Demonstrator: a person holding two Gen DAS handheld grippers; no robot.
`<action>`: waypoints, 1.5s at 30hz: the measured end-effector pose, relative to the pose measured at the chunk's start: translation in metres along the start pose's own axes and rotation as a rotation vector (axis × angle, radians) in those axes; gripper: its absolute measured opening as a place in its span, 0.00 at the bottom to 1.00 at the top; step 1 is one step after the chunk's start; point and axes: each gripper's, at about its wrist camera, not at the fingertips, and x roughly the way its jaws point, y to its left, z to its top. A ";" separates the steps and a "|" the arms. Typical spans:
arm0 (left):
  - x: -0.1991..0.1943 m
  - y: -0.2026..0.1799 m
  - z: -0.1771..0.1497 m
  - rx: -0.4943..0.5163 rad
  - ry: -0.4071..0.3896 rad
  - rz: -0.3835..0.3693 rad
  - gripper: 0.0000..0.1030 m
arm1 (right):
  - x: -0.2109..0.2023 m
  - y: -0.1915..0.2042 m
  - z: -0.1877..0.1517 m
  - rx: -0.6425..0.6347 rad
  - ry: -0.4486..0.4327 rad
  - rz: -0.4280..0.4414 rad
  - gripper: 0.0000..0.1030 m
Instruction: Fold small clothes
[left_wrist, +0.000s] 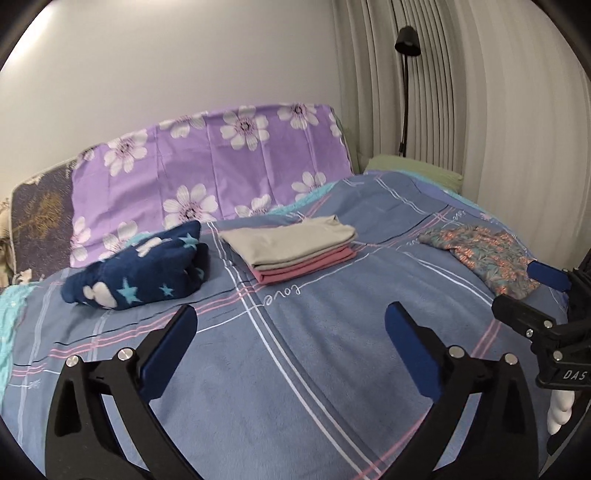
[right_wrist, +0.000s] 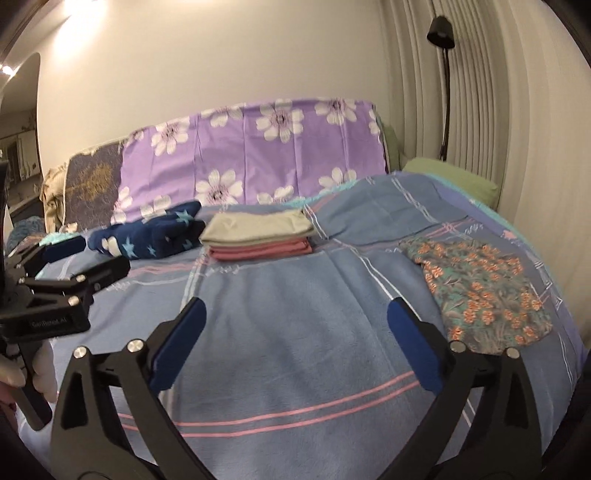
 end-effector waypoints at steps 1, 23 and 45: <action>-0.008 -0.002 -0.001 0.003 -0.006 0.018 0.99 | -0.004 0.001 0.001 0.002 -0.008 -0.001 0.98; -0.075 0.002 -0.021 -0.045 0.023 0.113 0.99 | -0.044 0.023 0.003 0.033 0.024 0.002 0.98; -0.062 -0.003 -0.025 -0.062 0.071 0.083 0.99 | -0.028 0.025 -0.002 0.037 0.074 0.003 0.98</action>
